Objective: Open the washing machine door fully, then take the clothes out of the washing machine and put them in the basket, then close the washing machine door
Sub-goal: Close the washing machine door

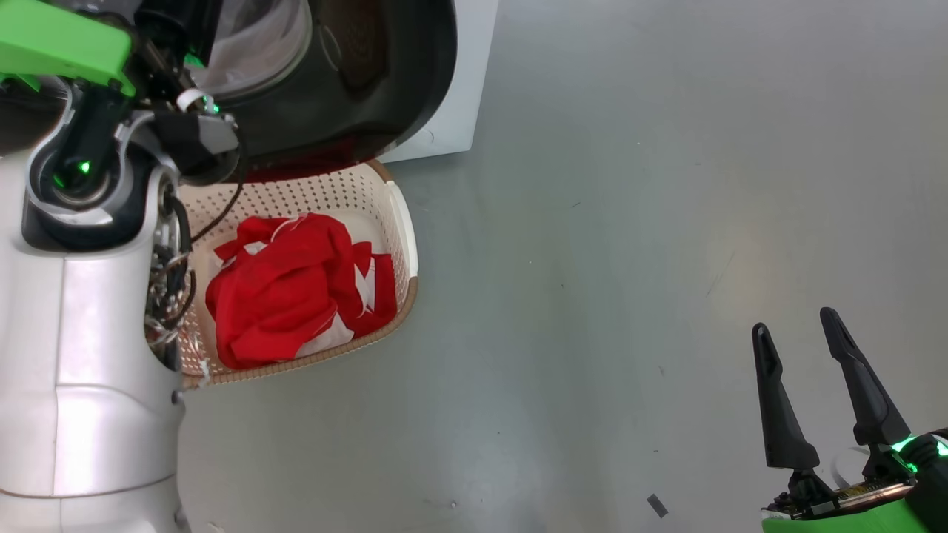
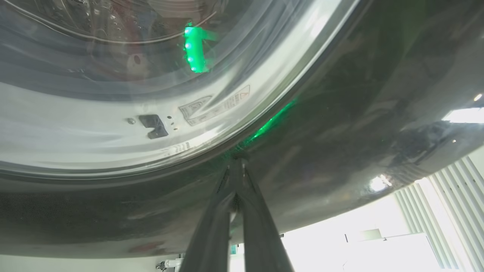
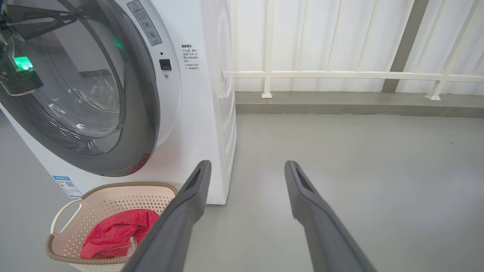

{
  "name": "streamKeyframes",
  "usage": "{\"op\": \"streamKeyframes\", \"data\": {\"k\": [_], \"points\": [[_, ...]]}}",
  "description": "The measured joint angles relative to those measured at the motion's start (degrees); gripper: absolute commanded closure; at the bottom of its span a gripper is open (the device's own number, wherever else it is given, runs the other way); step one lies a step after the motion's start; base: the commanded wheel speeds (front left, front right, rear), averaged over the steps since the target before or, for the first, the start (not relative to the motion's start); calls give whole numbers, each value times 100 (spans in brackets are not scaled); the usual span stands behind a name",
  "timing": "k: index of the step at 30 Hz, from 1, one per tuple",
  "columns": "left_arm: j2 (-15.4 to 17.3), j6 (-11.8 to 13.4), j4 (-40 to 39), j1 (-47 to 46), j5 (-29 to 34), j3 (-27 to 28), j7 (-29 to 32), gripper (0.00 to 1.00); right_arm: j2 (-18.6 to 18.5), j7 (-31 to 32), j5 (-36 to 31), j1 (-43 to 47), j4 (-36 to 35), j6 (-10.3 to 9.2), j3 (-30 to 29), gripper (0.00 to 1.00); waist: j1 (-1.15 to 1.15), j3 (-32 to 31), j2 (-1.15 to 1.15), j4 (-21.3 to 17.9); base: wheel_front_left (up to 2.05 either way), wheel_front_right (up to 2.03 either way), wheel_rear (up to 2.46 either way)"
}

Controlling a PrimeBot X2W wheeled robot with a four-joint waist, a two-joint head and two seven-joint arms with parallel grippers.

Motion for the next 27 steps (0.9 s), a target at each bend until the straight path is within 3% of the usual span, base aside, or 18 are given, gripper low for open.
{"op": "streamKeyframes", "data": {"k": [12, 23, 24, 25, 26, 27], "points": [[1, -44, 5, -69, -1, -21, 73, 100, 0, 0, 42, -10, 14, 0, -3, 0, 0, -25, 0, -10, 0, 0, 0], [-78, -102, -1054, 946, -29, -465, 75, 98, -1, -16, 42, -9, 51, 0, -27, 0, 0, -250, 0, 185, 0, 0, 0], [-77, -116, -1178, 1055, 53, -537, 21, 71, 0, -16, 42, -9, 53, 0, -27, 0, 0, -277, 0, 213, 0, 0, 0], [-73, -147, -1306, 1167, 187, -606, -44, 15, 0, -16, 42, -9, 57, 0, -31, 0, 0, -306, 0, 242, 0, 0, 0], [-52, -152, -1433, 1271, 356, -669, -126, 0, -1, -16, 42, -9, 65, 0, -34, 0, 0, -336, 0, 268, 0, 0, 0], [-14, -154, -1556, 1372, 501, -726, -214, 0, -1, -16, 42, -9, 76, 0, -35, 0, 0, -367, 0, 294, 0, 0, 0]]}}
